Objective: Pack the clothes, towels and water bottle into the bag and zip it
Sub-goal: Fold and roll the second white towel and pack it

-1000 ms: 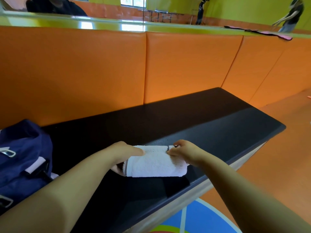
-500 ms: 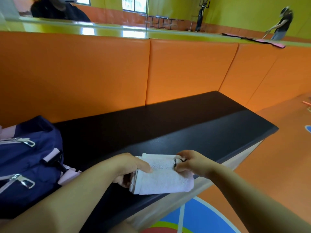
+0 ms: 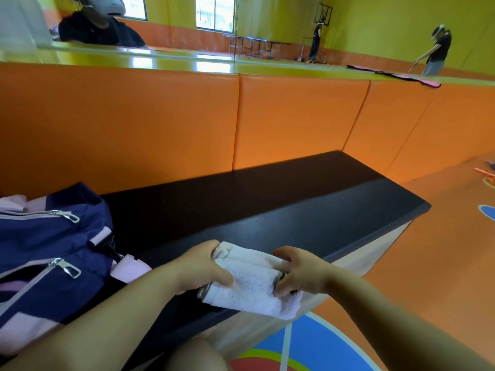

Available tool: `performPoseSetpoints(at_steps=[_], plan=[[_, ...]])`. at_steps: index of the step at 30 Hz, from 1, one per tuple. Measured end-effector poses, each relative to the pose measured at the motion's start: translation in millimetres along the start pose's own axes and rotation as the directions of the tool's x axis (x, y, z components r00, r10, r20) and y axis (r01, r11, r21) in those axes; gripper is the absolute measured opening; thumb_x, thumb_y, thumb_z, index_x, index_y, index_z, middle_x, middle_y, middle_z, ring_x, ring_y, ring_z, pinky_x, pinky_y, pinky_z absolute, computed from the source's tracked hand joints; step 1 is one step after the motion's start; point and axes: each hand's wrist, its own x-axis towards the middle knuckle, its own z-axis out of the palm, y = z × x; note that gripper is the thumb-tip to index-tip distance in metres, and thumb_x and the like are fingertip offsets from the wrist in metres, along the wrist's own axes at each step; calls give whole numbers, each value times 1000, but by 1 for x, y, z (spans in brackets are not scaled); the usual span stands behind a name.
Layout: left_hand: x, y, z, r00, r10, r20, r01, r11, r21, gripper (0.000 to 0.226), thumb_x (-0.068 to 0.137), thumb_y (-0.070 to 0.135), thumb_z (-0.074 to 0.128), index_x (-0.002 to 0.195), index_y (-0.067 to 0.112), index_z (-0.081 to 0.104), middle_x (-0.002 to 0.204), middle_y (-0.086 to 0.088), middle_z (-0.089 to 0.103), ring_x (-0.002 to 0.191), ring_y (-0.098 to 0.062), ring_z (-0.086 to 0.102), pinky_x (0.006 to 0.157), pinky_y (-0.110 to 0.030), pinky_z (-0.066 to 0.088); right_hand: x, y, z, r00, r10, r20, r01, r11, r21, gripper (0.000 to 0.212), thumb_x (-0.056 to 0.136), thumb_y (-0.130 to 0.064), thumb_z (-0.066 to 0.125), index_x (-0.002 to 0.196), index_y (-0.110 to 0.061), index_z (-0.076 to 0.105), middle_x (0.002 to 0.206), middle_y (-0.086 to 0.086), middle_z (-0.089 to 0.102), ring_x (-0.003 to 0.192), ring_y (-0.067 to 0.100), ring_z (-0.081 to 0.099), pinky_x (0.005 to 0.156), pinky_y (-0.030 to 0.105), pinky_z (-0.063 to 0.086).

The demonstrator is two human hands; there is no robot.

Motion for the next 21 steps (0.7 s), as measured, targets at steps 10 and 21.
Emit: performPoseSetpoints(at_steps=[10, 21], plan=[[-63, -13, -51, 938, 308, -155, -203, 857, 473, 65, 56, 50, 80, 112, 31, 53, 106, 13, 54, 95, -3, 54, 81, -23, 47, -32, -77, 0, 930, -320, -179, 251, 911, -327, 19, 61, -29, 62, 74, -24, 48, 74, -7, 50, 66, 14, 47, 54, 30, 38], [-179, -48, -155, 871, 371, -321, 52, 581, 812, 23, 84, 51, 56, 99, 35, 59, 97, 19, 55, 90, -2, 52, 78, -28, 47, -39, -192, 7, 691, -596, -409, 342, 768, -542, 18, 69, -40, 49, 71, -23, 48, 76, -4, 55, 68, 19, 53, 53, 28, 34]])
